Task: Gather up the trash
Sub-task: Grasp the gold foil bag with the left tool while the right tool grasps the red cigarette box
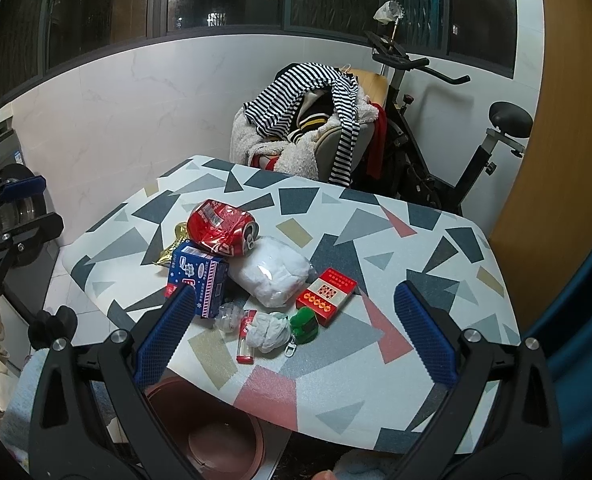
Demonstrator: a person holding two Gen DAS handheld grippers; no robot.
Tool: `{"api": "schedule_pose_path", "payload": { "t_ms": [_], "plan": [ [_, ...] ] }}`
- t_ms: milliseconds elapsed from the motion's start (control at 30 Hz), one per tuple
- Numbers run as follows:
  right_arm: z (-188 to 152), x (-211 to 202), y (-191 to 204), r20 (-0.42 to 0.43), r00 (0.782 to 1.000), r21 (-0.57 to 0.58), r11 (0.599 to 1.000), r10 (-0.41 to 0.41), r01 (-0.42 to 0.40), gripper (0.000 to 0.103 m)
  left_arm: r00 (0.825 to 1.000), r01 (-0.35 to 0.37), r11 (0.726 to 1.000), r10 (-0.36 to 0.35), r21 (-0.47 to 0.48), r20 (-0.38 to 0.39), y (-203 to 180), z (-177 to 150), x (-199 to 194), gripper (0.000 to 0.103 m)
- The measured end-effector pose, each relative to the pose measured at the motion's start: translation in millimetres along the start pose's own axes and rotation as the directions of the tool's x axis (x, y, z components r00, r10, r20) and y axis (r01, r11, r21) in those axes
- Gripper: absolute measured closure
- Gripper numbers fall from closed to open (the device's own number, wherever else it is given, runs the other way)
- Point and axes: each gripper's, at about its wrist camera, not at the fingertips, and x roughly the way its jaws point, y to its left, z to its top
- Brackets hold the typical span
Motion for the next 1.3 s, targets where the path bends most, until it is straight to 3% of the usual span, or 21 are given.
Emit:
{"api": "schedule_pose_path", "payload": {
  "t_ms": [133,267,467,500,567,767,867,900,1000,1100,1133,1300],
  "plan": [
    [-11.0,13.3,-3.8,-0.031,0.999,0.005,1.0,0.007,-0.006,0.005,0.998,0.022,0.999,-0.023,-0.031,-0.051,10.7,-14.5,18.0,0.005],
    [-30.1,33.3,-14.1,-0.079,0.997,0.035,0.999,0.002,0.001,0.005,0.994,-0.024,0.999,0.02,-0.035,-0.11,22.7,-38.3,40.3,0.005],
    [-50.2,85.2,-38.4,-0.188,0.982,0.124,0.992,0.026,-0.003,0.006,0.991,-0.07,0.997,0.066,-0.033,-0.12,44.7,-61.0,68.3,0.005],
    [-50.8,97.9,-45.0,-0.198,0.98,0.151,0.988,0.003,0.027,0.006,0.99,-0.071,0.997,0.065,-0.04,-0.126,47.9,-62.6,72.6,0.005],
    [-49.3,127.5,-58.0,-0.236,0.972,0.208,0.976,-0.021,0.071,0.006,0.986,-0.08,0.995,0.069,-0.064,-0.151,59.5,-68.3,86.4,0.005],
    [-38.5,215.4,-82.8,-0.35,0.937,0.335,0.936,0.014,0.111,0.007,0.967,-0.091,0.982,0.047,-0.168,-0.25,90.7,-82.3,125.1,0.005],
    [-34.5,244.0,-88.5,-0.389,0.92,0.386,0.915,0.044,0.12,0.019,0.958,-0.099,0.965,0.027,-0.243,-0.285,106.8,-89.4,138.6,0.005],
    [-33.4,257.1,-86.3,-0.418,0.907,0.388,0.913,0.057,0.121,0.021,0.955,-0.105,0.96,0.025,-0.259,-0.295,110.5,-91.5,141.2,0.005],
    [-30.7,270.6,-75.3,-0.441,0.895,0.367,0.924,0.075,0.103,0.021,0.952,-0.117,0.953,0.028,-0.278,-0.305,118.6,-95.8,147.1,0.005],
    [-29.9,281.5,-65.7,-0.478,0.878,0.298,0.945,0.025,0.135,0.022,0.951,-0.118,0.947,0.021,-0.298,-0.31,125.0,-99.0,151.2,0.005],
    [-30.8,284.8,-66.6,-0.488,0.873,0.294,0.945,0.017,0.146,0.027,0.951,-0.114,0.943,0.012,-0.314,-0.31,126.9,-99.8,151.7,0.005],
    [-33.0,285.2,-80.0,-0.484,0.875,0.314,0.933,-0.001,0.174,0.033,0.953,-0.108,0.924,-0.01,-0.368,-0.304,133.6,-102.3,152.3,0.006]
  ]
}}
